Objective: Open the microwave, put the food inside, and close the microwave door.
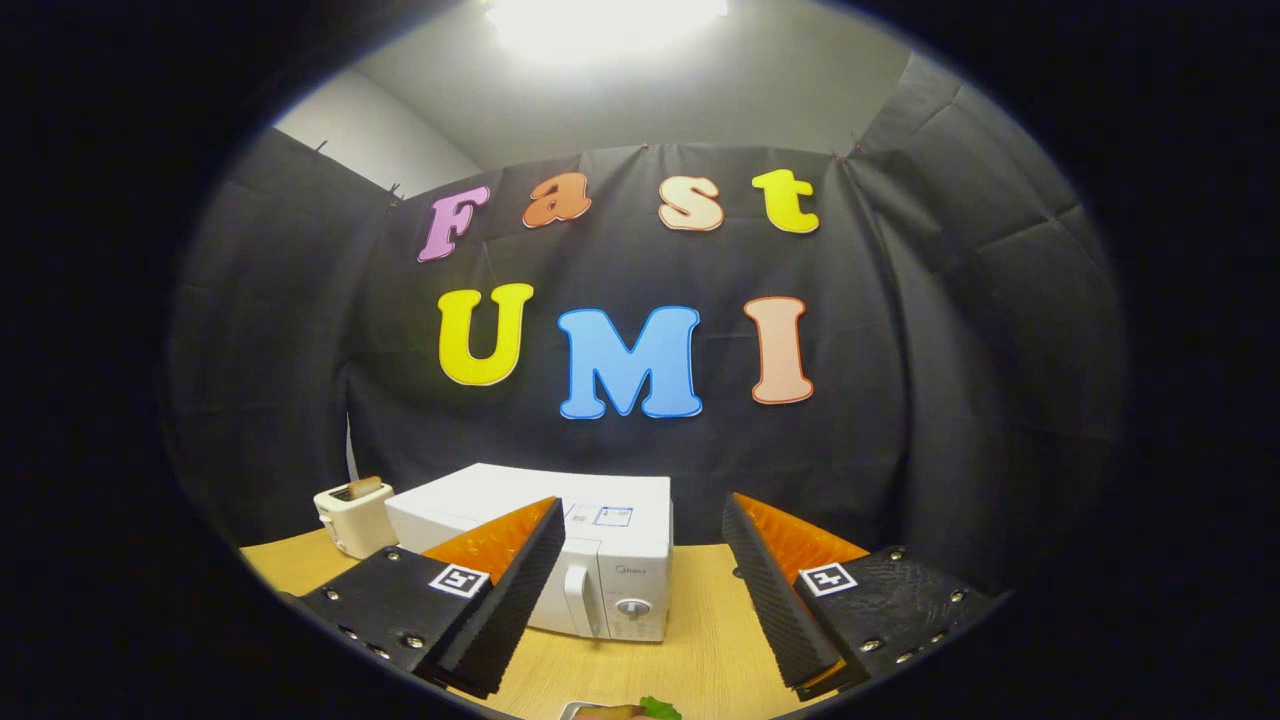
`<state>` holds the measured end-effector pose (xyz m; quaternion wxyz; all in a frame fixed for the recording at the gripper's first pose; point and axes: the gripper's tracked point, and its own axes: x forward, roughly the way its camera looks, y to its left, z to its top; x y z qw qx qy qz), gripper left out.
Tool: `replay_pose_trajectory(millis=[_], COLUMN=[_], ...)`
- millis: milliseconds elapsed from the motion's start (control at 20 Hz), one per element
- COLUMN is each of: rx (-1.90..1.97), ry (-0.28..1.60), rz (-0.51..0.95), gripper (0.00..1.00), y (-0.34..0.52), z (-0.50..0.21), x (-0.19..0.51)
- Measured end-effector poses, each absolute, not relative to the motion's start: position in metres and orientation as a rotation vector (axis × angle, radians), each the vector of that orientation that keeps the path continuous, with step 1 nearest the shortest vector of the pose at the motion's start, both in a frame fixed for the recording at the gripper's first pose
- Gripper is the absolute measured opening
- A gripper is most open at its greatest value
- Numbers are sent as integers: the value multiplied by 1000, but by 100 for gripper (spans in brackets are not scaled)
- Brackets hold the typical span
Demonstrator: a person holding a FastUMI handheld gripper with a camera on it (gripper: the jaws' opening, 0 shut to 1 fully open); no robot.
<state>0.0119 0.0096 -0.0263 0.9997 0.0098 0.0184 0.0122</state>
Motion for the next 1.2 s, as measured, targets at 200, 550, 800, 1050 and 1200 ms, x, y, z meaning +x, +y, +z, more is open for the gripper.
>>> replay_pose_trajectory(millis=[200,550,800,1050,1200], rx=[22,56,36,34,19], ry=[27,45,91,164,182], rz=[11,29,38,38,6], gripper=[97,97,97,98,98], y=[11,45,72,97,102], z=[-34,-86,-136,-181,-196], x=[13,37,60,84,99])
